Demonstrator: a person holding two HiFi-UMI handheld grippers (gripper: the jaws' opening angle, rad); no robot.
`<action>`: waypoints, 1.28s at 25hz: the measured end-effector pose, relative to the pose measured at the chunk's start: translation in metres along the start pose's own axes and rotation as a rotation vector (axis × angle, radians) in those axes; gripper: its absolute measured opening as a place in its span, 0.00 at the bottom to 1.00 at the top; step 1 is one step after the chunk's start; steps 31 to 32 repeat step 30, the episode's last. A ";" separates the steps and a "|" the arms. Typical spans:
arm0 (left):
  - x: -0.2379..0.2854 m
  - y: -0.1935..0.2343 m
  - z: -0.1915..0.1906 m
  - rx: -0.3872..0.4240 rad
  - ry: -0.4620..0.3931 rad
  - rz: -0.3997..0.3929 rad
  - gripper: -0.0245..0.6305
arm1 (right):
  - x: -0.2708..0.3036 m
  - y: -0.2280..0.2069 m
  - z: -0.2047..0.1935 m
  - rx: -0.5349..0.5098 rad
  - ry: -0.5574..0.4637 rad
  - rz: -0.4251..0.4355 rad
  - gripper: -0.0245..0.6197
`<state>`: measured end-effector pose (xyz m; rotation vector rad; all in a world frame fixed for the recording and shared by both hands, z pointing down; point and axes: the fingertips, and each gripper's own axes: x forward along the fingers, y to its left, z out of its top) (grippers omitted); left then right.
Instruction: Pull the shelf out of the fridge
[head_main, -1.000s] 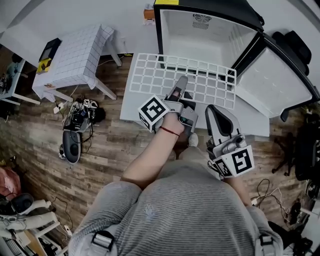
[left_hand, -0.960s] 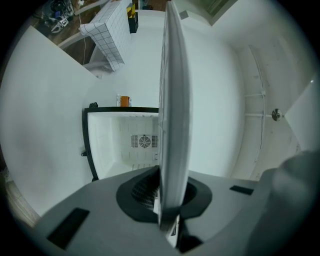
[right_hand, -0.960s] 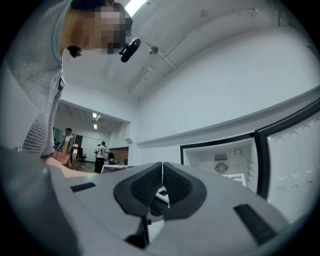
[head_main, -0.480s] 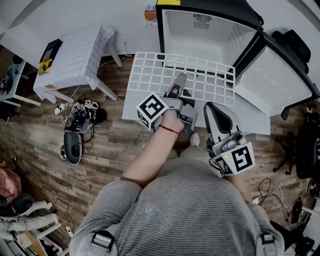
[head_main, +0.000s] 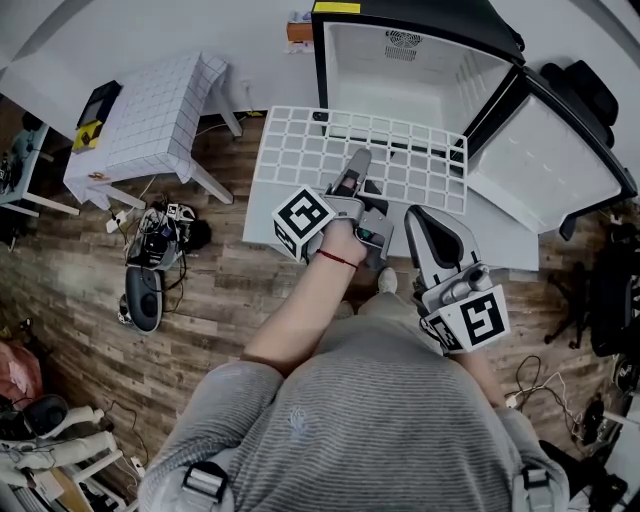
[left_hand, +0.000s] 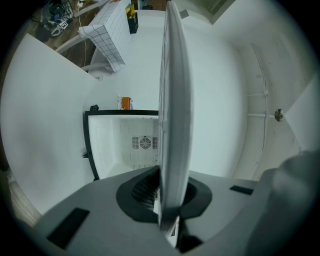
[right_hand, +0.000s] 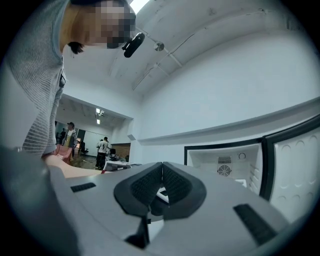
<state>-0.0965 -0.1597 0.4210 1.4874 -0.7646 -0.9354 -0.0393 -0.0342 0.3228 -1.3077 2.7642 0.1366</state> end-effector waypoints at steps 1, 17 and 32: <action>0.000 0.000 0.000 0.000 0.001 0.000 0.09 | 0.000 0.000 -0.001 -0.004 0.006 -0.001 0.06; 0.001 0.000 -0.001 -0.001 0.002 0.007 0.09 | -0.002 -0.005 0.001 -0.011 0.020 -0.010 0.06; 0.000 0.000 0.000 -0.006 0.007 0.008 0.09 | 0.000 -0.005 0.000 -0.005 0.019 -0.020 0.06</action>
